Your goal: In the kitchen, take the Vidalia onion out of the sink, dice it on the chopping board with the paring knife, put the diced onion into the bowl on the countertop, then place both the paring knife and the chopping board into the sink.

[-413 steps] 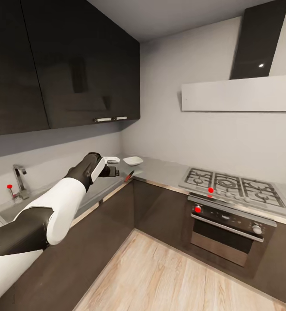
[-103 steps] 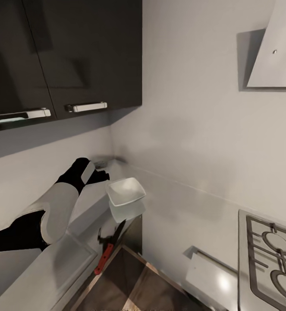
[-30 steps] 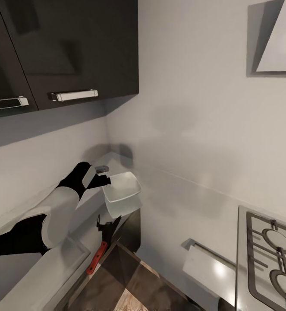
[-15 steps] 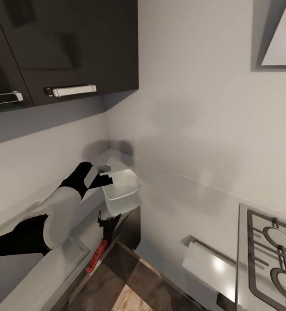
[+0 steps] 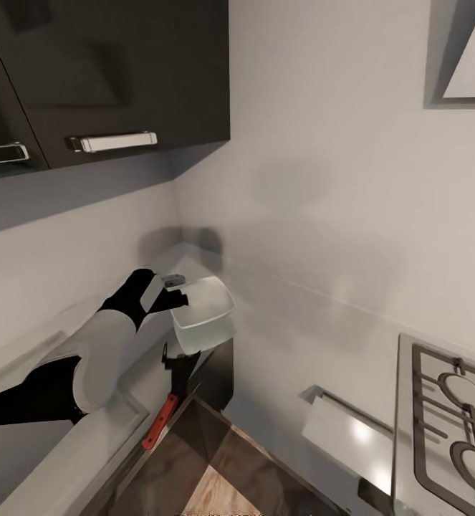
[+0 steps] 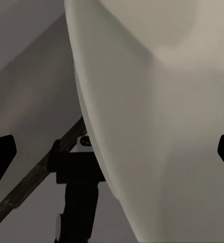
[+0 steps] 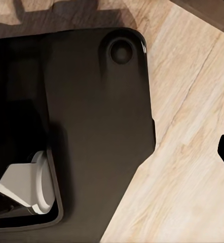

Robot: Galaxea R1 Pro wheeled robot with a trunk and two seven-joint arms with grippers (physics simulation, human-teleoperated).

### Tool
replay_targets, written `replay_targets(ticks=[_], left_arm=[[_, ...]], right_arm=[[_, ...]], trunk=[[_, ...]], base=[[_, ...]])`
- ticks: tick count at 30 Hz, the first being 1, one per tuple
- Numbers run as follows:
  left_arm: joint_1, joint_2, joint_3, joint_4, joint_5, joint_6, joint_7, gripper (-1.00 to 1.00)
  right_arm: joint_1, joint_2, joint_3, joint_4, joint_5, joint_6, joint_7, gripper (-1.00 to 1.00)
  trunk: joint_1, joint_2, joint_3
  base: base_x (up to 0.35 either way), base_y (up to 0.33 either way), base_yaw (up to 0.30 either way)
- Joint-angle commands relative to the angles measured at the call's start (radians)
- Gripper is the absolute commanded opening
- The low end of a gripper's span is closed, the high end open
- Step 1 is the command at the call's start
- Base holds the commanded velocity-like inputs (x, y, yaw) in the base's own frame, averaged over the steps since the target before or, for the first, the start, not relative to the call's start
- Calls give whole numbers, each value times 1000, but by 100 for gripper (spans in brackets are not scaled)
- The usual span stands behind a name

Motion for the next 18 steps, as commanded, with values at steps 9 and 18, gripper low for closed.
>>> replay_targets(ticks=[9,18], left_arm=[[-1,-3,5,0,1,-13,4,100],[-1,-3,5,1,1,-14,4,100]], right_arm=[[0,1,-4,-2,3,-1,1,100],[0,1,-4,-1,3,-1,1,100]], trunk=[[1,-2,-16],[1,-2,-31]], base=[[0,0,0],[0,0,0]])
